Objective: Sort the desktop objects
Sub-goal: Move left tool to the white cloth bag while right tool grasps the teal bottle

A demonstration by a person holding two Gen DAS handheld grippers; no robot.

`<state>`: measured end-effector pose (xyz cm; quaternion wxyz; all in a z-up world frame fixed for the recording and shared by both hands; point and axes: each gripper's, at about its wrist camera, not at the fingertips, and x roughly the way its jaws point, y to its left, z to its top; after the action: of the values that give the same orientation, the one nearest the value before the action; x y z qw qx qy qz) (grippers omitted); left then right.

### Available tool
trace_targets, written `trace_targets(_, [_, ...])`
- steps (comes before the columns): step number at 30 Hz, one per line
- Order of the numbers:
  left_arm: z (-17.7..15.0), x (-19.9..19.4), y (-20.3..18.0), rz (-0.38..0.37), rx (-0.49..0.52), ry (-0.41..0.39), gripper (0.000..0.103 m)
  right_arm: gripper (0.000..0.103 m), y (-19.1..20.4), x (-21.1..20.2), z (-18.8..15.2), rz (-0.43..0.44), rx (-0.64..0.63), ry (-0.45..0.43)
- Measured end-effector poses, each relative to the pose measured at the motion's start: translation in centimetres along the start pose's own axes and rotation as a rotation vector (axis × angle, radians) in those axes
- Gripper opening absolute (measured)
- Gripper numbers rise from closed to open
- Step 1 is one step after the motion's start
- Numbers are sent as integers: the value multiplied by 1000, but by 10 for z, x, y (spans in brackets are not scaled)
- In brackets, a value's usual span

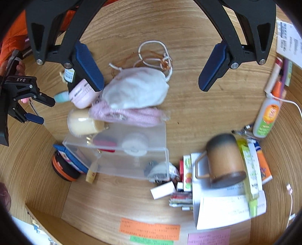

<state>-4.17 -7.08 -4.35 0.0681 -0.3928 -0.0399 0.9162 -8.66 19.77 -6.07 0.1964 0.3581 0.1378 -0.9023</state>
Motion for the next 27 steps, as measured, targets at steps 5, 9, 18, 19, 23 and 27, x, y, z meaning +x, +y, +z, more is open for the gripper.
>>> trace_targets(5, [-6,15,-4,-15,-3,41,101,93,4,12,-10,16,5,40])
trace_targets(9, [-9,28,-6,-25,-11,79,101,93,4,24,-16,19,20,81])
trace_targets(18, [-9,50,-11,-37,-3,126,101,93,-3,43,-22,65,109,131])
trace_targets(19, [-9,51,-12,-39,-1,131,101,93,-2,45,-22,67,114,135])
trace_targets(23, [-9,57,-16,-34,10,144,101,93,3,47,-22,36,109,133])
trace_targets(27, [-7,64,-20,-20,20,155,101,93,5,46,-24,26,111,121])
